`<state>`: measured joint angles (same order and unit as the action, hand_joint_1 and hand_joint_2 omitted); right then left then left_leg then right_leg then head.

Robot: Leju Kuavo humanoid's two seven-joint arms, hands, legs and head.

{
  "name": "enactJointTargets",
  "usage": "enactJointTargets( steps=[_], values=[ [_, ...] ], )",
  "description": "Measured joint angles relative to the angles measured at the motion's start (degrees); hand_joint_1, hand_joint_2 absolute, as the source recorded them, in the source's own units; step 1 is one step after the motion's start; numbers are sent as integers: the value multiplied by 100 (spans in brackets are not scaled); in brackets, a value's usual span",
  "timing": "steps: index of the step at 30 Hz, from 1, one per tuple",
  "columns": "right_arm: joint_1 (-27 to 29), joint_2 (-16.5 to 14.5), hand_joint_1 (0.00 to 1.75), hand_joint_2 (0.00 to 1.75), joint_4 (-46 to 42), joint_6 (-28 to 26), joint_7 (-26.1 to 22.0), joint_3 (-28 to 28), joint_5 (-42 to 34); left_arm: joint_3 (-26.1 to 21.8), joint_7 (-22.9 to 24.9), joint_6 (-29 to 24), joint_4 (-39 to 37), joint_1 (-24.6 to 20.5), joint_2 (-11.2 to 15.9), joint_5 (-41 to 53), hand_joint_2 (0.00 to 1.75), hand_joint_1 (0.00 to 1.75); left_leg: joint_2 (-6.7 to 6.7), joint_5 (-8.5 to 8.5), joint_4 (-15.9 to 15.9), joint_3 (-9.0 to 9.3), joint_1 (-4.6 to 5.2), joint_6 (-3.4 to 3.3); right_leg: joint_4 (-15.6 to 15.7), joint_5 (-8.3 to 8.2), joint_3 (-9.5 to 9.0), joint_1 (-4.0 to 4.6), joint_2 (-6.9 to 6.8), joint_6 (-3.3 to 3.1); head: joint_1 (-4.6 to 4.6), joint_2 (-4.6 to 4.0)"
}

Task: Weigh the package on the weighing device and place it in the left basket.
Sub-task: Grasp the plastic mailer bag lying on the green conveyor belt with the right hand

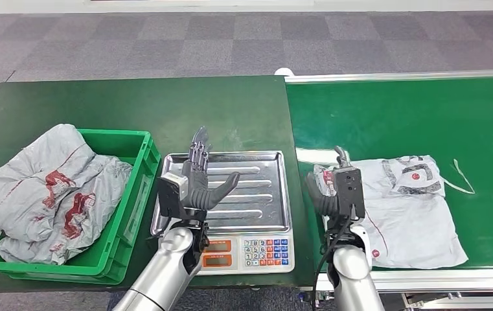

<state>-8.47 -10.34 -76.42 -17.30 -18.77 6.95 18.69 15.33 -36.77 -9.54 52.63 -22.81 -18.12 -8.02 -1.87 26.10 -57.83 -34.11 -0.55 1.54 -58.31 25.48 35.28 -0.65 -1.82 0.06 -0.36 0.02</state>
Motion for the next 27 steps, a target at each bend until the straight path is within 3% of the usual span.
enactJointTargets(
  steps=[7,16,22,27],
  values=[
    [-2,83,0,175,-39,1,10,-337,120,-52,-2,-5,21,42,39,0,175,0,0,0,0,0,0,0,0,0,0,1,0,0,0,0],
    [-10,103,0,175,-92,148,-56,-338,271,-115,-86,-39,31,86,57,-53,175,0,0,0,0,-1,0,0,0,0,-1,0,0,0,1,0],
    [-50,181,0,175,-86,-330,381,-201,817,-125,-140,-165,187,255,116,-129,175,0,1,1,0,-1,0,-1,0,1,-1,0,-2,1,0,0],
    [-115,487,0,175,177,-861,596,-217,1312,-144,-91,-227,386,375,183,-153,175,0,1,4,0,-2,2,-5,0,1,-1,-2,-3,1,0,0]
  ],
)
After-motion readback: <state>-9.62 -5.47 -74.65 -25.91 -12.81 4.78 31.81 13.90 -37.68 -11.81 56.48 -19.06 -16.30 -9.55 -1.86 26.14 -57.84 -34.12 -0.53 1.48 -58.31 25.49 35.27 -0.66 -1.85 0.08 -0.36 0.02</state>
